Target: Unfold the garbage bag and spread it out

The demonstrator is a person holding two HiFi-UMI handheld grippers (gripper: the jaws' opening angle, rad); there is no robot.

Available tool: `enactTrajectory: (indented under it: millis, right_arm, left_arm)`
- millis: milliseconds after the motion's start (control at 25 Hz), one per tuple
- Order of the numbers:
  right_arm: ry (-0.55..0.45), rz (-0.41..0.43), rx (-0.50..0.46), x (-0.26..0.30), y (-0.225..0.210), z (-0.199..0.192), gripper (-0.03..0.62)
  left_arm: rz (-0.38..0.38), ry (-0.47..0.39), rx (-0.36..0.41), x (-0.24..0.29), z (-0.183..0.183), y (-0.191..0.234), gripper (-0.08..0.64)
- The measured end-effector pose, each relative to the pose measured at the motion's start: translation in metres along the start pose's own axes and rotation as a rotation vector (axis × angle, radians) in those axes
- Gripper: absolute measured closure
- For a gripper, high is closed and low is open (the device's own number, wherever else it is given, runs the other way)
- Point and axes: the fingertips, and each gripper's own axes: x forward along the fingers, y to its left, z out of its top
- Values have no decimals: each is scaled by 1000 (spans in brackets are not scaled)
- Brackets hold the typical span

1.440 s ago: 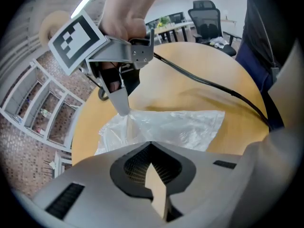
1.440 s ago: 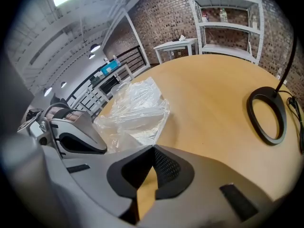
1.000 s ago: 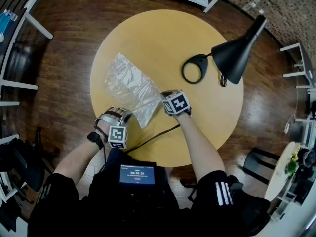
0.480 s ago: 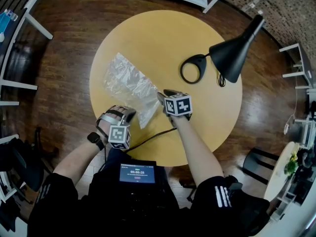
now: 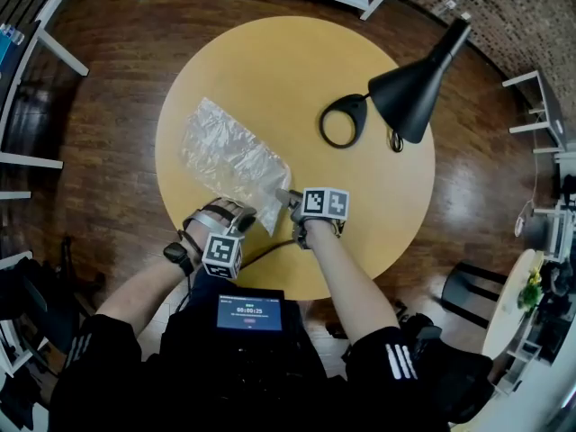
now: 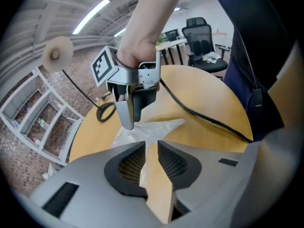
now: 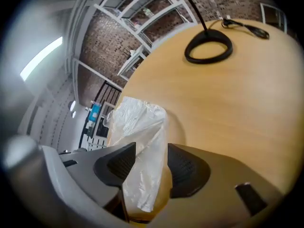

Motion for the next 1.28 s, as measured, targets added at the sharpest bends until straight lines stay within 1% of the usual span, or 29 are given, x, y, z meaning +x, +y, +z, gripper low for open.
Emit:
enactTrajectory:
  millis: [40,120,160,200,280,320,360,440,480,520,560,640,680,800,840,880,960,1000,1120,1280]
  right_arm:
    - [6,22,27,0,-2,-2,347]
    - [13,42,40,0,-7,-3,357]
    - [21,37,30,-1,-10,-2,428]
    - [36,26,12,-2,-14,-3,469]
    - [70,5,-28,-3,-19,-6,521]
    - [79,-1,-43,-4,-19,-6,531]
    - [81,0,-52,-5,-19,-5,531]
    - [69,23,-55,-7,-14,0,531]
    - [61,41,-52,-8,-10,2,531]
    - [55,56,-48,-8,-7,4,531]
    - [51,69,-43,-9,-5,4,531]
    - [54,92,-34,-10,-1,2,531]
    - [60,103,-34,-10,2,1,531]
    - [84,118,-60,-8,7,-3,531]
    - [89,119,-72,-8,7,-4,531]
    - [91,120,-81,-8,7,-4,531]
    - [86,120,-90,-9,6,-3,538]
    - [83,120,-93,-9,6,-2,538]
    - [80,129,-100,-11,6,2,538]
    - [67,148,-94,-15,8,5,538]
  left_arm:
    - [-16,-9,19,1,3,-5,468]
    - [-41,-20,40,3,6,-11,468]
    - [-46,-13,44,5,5,-12,468]
    - [-48,3,43,6,2,-12,468]
    - [-45,49,29,8,-7,-9,468]
    - [-35,73,17,7,-11,-4,468]
    - [-14,87,4,3,-11,4,468]
    - [62,70,-19,-11,6,31,468]
    - [98,55,-14,-16,18,42,468]
    - [118,48,4,-15,28,48,460]
    - [118,52,27,-8,35,49,433]
    - [78,91,73,15,41,41,383]
    - [54,115,83,26,41,38,367]
    - [10,158,78,50,38,39,360]
    - [3,166,93,56,37,39,363]
    - [-1,173,118,62,36,38,387]
    - [-9,177,153,68,35,35,510]
    - [-11,177,159,68,35,34,558]
    - [0,163,157,65,37,35,560]
    - [24,125,143,55,42,31,560]
